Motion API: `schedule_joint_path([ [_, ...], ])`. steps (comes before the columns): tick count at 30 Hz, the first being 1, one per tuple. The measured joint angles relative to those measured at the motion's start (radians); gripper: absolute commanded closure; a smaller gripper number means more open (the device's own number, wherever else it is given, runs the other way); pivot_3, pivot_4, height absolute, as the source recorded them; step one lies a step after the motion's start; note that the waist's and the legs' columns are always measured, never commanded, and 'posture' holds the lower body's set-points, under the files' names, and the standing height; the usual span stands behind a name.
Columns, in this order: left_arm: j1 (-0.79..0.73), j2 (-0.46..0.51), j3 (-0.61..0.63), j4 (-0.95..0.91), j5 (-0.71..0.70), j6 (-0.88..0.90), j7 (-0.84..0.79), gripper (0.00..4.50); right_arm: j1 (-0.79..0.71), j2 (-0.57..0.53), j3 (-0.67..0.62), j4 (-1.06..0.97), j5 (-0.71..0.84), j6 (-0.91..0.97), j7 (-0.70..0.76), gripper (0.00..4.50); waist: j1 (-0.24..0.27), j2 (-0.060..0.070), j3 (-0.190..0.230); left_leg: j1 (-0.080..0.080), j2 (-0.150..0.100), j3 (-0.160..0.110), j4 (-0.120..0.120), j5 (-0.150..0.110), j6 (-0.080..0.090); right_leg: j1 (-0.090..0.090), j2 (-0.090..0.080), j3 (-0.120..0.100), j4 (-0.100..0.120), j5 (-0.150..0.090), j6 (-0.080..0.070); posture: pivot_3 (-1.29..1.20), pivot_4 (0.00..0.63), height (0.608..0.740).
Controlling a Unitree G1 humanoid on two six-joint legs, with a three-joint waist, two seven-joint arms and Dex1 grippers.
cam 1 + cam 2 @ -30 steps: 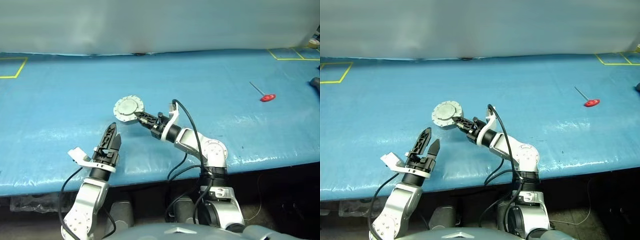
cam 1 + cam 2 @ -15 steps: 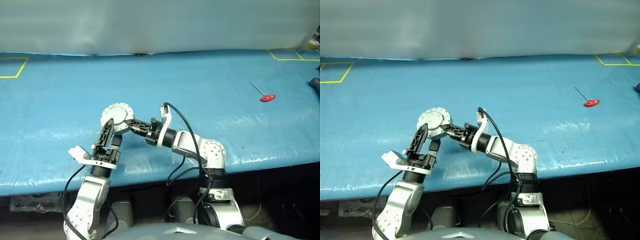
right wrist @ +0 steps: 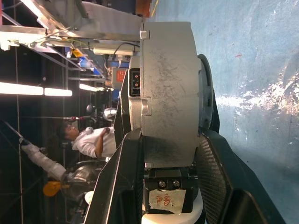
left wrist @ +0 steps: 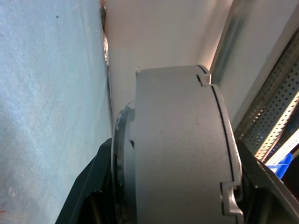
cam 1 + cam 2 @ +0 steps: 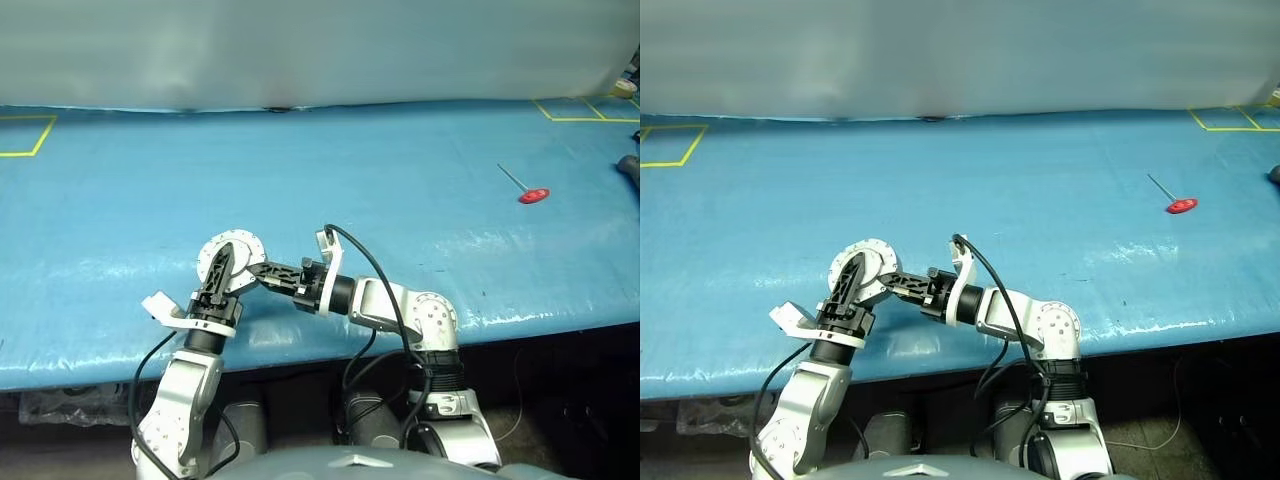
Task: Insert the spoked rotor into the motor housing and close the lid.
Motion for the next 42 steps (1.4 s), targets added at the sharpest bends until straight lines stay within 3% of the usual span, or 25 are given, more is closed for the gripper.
schedule_joint_path([
  [10,-0.001,0.001,0.001,0.007,-0.003,-0.001,0.004,2.08,0.049,-0.017,0.064,-0.069,-0.075,-0.088,0.079,3.28,0.001,0.000,0.000,-0.002,0.000,-0.001,0.003,0.000,0.000,0.000,0.000,0.000,0.000,0.000,0.001,0.00,0.150,0.740],
  [11,-0.003,0.001,0.000,0.007,-0.001,-0.003,0.011,2.08,0.051,-0.018,0.066,-0.073,-0.092,-0.092,0.094,2.56,0.002,0.000,0.000,-0.002,0.000,-0.001,0.003,0.000,0.000,0.000,0.000,0.000,0.000,0.001,0.001,0.00,0.150,0.740],
  [19,-0.097,0.004,0.038,0.060,0.047,-0.032,0.090,2.08,0.068,-0.023,0.083,-0.125,-0.210,-0.159,0.208,0.03,0.003,0.000,0.000,-0.002,0.000,-0.001,0.004,0.000,0.001,0.000,0.000,0.000,0.000,0.002,0.001,0.00,0.150,0.740],
  [23,-0.195,0.018,0.095,0.120,0.070,-0.046,0.133,2.08,0.066,-0.092,0.105,-0.178,-0.333,-0.213,0.299,0.00,0.011,0.000,0.000,-0.003,-0.001,-0.002,0.005,0.001,0.001,0.000,0.001,0.000,0.000,0.002,0.001,0.00,0.150,0.740],
  [26,-0.301,0.065,0.156,0.175,0.098,-0.055,0.174,2.08,0.068,-0.187,0.175,-0.253,-0.495,-0.267,0.392,0.00,0.015,-0.001,-0.001,-0.003,-0.001,-0.002,0.006,0.001,0.002,0.001,0.001,0.000,0.000,0.003,0.002,0.00,0.150,0.740],
  [33,-0.515,0.170,0.267,0.397,0.186,-0.063,0.216,2.08,0.153,-0.280,0.333,-0.307,-0.828,-0.468,0.559,0.00,0.023,-0.002,-0.001,-0.003,-0.001,-0.002,0.005,0.001,0.002,0.001,0.002,0.000,0.000,0.007,0.004,0.00,0.150,0.740],
  [42,-0.741,0.253,0.341,0.735,0.318,-0.020,0.159,2.08,0.210,-0.268,0.372,-0.293,-1.065,-0.682,0.647,0.00,0.029,-0.003,-0.001,-0.003,-0.001,-0.002,0.006,0.002,0.001,0.001,0.001,0.000,-0.001,0.008,0.005,0.00,0.150,0.740],
])
